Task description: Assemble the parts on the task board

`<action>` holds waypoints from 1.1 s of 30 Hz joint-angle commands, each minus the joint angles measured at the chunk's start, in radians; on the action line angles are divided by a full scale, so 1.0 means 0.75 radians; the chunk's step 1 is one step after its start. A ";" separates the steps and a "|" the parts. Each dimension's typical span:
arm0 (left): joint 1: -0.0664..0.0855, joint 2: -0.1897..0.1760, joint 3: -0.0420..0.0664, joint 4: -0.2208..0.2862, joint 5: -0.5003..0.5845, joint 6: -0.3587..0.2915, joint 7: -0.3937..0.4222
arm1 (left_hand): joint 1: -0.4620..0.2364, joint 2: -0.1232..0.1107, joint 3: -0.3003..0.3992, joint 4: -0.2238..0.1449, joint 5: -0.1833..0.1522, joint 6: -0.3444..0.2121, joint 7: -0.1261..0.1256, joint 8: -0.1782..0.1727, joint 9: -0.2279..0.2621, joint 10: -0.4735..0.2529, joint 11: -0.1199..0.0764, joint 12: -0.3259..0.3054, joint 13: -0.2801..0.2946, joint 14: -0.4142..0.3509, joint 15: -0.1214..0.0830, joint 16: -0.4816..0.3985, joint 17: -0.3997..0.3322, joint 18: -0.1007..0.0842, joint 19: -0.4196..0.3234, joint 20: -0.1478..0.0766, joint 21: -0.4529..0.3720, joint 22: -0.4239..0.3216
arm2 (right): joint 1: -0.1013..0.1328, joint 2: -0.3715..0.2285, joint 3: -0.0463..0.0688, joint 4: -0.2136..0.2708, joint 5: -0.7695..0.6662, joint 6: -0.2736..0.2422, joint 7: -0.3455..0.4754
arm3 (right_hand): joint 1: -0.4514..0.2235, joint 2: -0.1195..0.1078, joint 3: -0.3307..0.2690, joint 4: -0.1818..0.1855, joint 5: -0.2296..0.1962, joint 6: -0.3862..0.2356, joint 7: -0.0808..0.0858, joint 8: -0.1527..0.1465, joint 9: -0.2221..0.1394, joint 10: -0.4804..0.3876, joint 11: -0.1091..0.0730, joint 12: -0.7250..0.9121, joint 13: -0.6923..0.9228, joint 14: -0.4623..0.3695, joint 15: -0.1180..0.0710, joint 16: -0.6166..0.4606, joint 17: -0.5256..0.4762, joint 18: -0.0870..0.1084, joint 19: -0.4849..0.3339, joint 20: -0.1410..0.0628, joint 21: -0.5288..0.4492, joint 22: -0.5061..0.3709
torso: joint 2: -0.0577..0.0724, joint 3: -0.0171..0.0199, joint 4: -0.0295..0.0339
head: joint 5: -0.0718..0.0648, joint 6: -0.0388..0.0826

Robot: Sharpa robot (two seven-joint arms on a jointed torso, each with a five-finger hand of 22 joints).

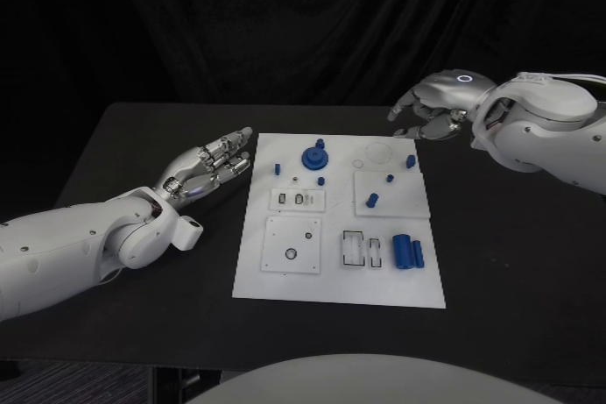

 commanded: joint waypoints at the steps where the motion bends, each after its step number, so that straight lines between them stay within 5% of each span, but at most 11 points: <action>1: -0.002 0.000 0.001 0.004 -0.003 0.006 0.117 | -0.008 0.008 0.005 -0.004 0.006 -0.007 -0.001 -0.003 -0.001 0.001 0.009 0.008 0.001 0.002 0.011 -0.005 -0.001 0.023 0.000 0.008 -0.001 0.002 | -0.005 -0.033 0.001 0.004 -0.006 -0.049 -0.033 | -0.007 -0.008 -0.010 0.008 -0.018 -0.018 -0.001 -0.012 -0.005 0.139 -0.012 0.004 0.351 0.140 -0.014 0.004 0.351 -0.020 0.140 -0.011 0.005 0.349 | 0.001 -0.0003 0.0021 | -0.004 -0.006; 13: -0.002 -0.001 0.001 0.006 -0.003 0.007 0.118 | -0.008 0.008 0.005 -0.004 0.006 -0.007 -0.001 -0.003 -0.001 0.001 0.009 0.008 0.001 0.002 0.011 -0.005 -0.001 0.023 0.000 0.008 -0.001 0.002 | -0.074 -0.091 0.000 -0.005 -0.006 -0.065 -0.058 | -0.017 -0.019 -0.050 0.062 -0.094 -0.028 0.002 -0.022 -0.018 0.139 -0.012 0.004 0.351 0.140 -0.017 0.004 0.351 -0.021 0.143 -0.016 0.010 0.351 | 0.001 -0.0003 0.0037 | -0.002 -0.018; 33: -0.003 0.001 0.001 0.003 -0.003 0.016 0.115 | -0.008 0.008 0.006 -0.007 0.007 -0.008 -0.001 -0.004 -0.002 0.001 0.010 0.008 0.000 0.002 0.012 -0.005 -0.001 0.023 0.000 0.009 -0.001 0.002 | -0.148 -0.086 0.000 -0.040 -0.005 -0.035 -0.066 | -0.002 -0.021 -0.065 0.091 -0.058 0.012 0.012 -0.003 -0.013 0.139 -0.005 0.004 0.351 0.140 -0.012 0.004 0.351 -0.021 0.142 -0.012 0.008 0.351 | 0.000 0.0002 0.0035 | -0.018 -0.022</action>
